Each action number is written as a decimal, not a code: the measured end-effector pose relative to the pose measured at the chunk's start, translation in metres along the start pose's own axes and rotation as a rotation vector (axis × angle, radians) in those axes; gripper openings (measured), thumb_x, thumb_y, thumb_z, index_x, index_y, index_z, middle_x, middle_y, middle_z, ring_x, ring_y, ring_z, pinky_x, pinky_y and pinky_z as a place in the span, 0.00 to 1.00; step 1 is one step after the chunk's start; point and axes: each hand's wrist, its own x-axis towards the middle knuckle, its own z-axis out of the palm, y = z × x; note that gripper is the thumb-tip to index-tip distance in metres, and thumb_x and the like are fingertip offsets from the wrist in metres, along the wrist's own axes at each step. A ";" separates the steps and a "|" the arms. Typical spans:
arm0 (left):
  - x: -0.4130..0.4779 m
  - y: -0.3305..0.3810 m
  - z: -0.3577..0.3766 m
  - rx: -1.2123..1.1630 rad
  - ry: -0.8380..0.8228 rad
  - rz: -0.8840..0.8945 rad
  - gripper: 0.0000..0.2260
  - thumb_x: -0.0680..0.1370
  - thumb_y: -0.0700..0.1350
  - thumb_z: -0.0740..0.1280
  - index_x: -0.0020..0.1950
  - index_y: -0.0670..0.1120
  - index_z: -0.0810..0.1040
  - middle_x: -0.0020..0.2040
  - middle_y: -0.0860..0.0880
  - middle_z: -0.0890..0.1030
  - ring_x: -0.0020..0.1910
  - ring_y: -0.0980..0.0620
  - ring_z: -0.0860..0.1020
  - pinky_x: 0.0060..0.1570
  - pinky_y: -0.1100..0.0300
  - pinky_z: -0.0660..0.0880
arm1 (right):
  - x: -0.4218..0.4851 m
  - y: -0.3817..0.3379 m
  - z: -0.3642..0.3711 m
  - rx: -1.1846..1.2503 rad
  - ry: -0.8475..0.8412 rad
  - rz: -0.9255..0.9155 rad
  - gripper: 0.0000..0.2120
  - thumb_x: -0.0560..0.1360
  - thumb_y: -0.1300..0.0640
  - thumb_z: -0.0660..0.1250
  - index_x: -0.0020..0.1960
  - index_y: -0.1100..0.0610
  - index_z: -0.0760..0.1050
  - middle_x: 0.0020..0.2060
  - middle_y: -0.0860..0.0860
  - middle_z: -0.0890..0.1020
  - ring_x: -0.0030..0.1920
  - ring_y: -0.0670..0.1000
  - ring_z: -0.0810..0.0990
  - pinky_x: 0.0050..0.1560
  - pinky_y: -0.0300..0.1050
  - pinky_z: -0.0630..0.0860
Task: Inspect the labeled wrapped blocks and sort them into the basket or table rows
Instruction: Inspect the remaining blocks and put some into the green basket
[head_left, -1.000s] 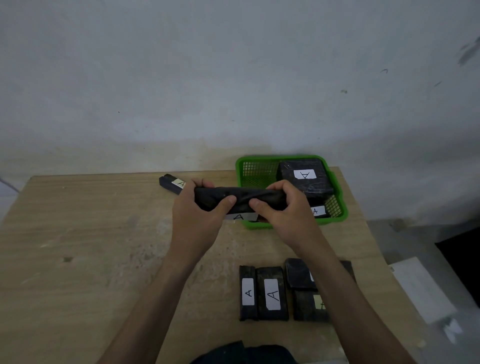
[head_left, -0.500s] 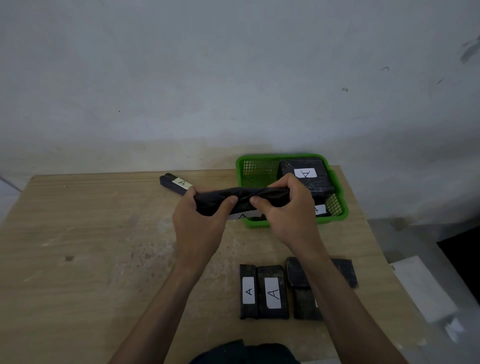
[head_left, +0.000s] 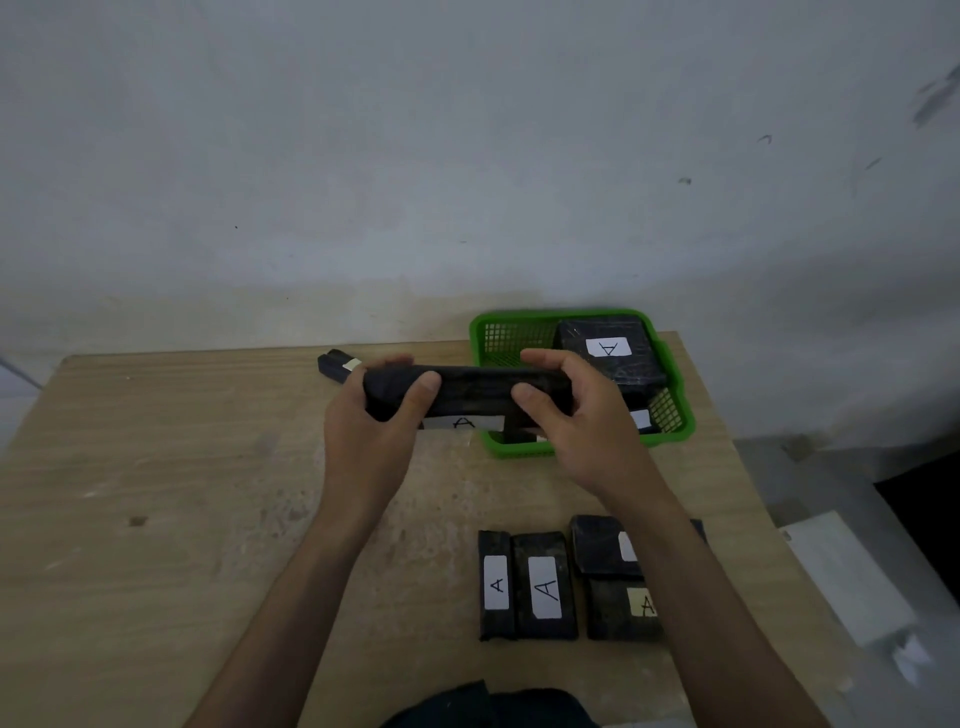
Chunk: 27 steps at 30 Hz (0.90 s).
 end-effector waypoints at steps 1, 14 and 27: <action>0.000 -0.001 -0.001 -0.016 -0.001 -0.014 0.05 0.75 0.46 0.69 0.50 0.53 0.78 0.43 0.57 0.79 0.41 0.66 0.78 0.43 0.66 0.78 | 0.001 0.001 -0.001 -0.008 -0.003 0.008 0.10 0.77 0.58 0.67 0.57 0.49 0.74 0.50 0.45 0.80 0.52 0.46 0.81 0.54 0.46 0.80; -0.002 -0.006 -0.004 0.030 0.020 0.016 0.08 0.75 0.42 0.69 0.40 0.55 0.80 0.32 0.60 0.81 0.35 0.65 0.79 0.38 0.68 0.76 | -0.002 0.011 0.007 -0.124 0.193 -0.079 0.03 0.74 0.59 0.71 0.45 0.52 0.79 0.38 0.44 0.82 0.43 0.47 0.82 0.45 0.39 0.79; -0.003 -0.002 0.002 -0.375 -0.171 -0.328 0.09 0.70 0.43 0.71 0.47 0.42 0.77 0.47 0.45 0.78 0.50 0.49 0.78 0.49 0.56 0.78 | -0.002 0.008 0.000 0.019 0.067 -0.079 0.06 0.72 0.57 0.73 0.42 0.54 0.76 0.55 0.47 0.78 0.57 0.44 0.77 0.57 0.41 0.74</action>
